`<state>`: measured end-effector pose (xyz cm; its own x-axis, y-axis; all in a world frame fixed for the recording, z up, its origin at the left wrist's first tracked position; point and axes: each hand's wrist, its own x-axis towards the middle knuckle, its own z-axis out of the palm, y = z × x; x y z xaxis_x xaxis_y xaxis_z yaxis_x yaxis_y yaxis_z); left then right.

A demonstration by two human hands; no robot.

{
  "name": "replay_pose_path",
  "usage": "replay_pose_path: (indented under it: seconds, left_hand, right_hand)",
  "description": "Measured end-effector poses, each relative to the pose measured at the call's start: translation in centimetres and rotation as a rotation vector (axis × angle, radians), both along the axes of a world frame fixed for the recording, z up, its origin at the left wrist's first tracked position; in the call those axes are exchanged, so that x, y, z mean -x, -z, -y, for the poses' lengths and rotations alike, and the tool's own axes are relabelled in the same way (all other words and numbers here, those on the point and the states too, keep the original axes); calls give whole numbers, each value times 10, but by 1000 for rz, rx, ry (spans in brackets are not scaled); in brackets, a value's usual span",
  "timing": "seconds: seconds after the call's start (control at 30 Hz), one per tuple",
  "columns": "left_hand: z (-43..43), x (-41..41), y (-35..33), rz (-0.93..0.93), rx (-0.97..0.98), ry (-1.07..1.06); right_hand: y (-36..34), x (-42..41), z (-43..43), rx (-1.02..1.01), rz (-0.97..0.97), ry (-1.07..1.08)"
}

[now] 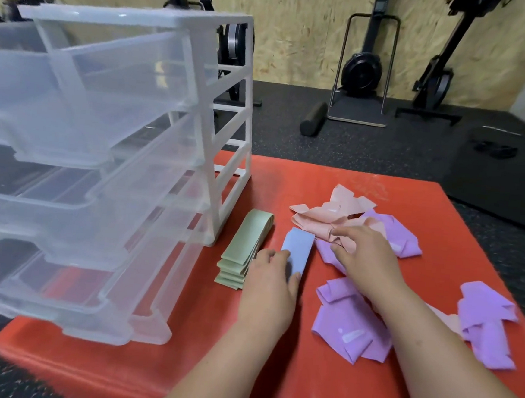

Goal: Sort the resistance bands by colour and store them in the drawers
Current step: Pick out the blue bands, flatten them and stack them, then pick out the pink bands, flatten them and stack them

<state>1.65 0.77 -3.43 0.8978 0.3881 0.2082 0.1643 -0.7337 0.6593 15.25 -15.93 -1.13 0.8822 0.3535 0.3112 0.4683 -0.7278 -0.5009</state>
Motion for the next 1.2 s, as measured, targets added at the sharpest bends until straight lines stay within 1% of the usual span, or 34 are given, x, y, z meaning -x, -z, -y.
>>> replay_pose_path:
  seconds: [0.1, 0.27, 0.4, 0.57, 0.63, 0.67, 0.73, 0.8, 0.87, 1.0, 1.03, 1.2]
  left_hand:
    - [0, 1, -7, 43, 5, 0]
    - [1, -2, -15, 45, -26, 47]
    - [0, -13, -15, 51, -71, 62]
    - [-1, -24, -8, 42, -77, 71]
    - [1, -27, -7, 38, -78, 77]
    - [2, -29, -7, 41, -78, 85]
    - [4, -31, -8, 58, -95, 103]
    - [7, -31, -11, 70, -121, 117]
    - [9, -29, -13, 72, -128, 124]
    - [16, -21, -21, 84, -129, 158]
    - [18, -19, -25, 92, -130, 166]
    - [31, -6, -38, 100, -142, 217]
  right_hand:
    - [4, 7, 16, 76, -46, 25]
    - [7, 5, 17, 156, -46, 15]
    - [2, -20, 0, 346, -25, -9]
    - [1, -62, -27, 550, -163, -102]
    - [6, -69, -30, 551, -183, -102]
    - [10, -71, -29, 537, -164, -89]
    - [13, -72, -24, 502, -67, -40]
    - [13, -72, -12, 443, -54, 44]
    - [7, -68, 5, 440, -70, 111]
    - [-12, -58, 50, 608, 86, 280]
    - [-17, -54, 59, 658, 96, 289]
    - [-30, -35, 94, 759, 43, 305]
